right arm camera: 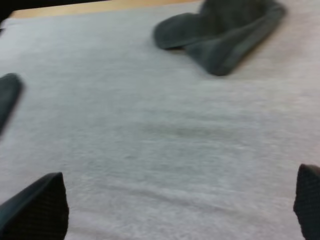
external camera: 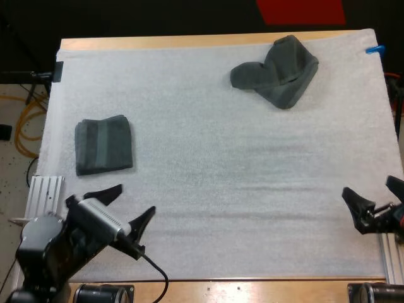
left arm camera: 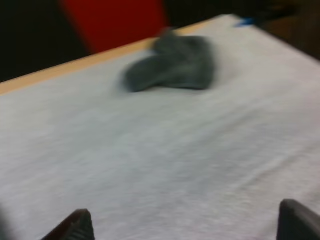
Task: Pick towel from pile fold and stack
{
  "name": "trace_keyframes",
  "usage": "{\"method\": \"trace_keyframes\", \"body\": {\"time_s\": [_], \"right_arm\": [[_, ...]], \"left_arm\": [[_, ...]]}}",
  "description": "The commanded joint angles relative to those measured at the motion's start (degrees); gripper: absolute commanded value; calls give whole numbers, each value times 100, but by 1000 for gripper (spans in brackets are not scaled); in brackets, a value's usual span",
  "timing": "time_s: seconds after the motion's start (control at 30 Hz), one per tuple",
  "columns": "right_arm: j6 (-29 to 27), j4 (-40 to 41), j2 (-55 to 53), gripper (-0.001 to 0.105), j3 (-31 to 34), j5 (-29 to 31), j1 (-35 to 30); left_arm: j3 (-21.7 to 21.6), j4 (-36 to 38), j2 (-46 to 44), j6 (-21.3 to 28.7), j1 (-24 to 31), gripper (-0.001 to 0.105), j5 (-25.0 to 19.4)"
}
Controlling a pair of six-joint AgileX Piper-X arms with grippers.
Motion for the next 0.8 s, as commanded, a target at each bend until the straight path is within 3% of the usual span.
{"method": "trace_keyframes", "body": {"time_s": [0.0, 0.17, 0.4, 0.57, 0.77], "right_arm": [[-27, -30, 229, 89, -156, -301, -19], [-20, -616, 1030, 89, -433, -420, 168], [164, -1460, 2534, 89, -815, 412, 757], [825, -2222, 4091, 89, -1288, 1306, 1338], [1623, -2677, 5834, 89, -2021, 1890, 1526]], "left_arm": [[-62, -110, 158, -20, -126, 70, 166], [-246, -172, 770, -20, -392, 70, 166], [-358, -617, 1134, -20, -408, 70, 259], [-358, -835, 1247, -20, -408, 70, 258], [-358, -834, 1267, -20, -408, 70, 258]]}}
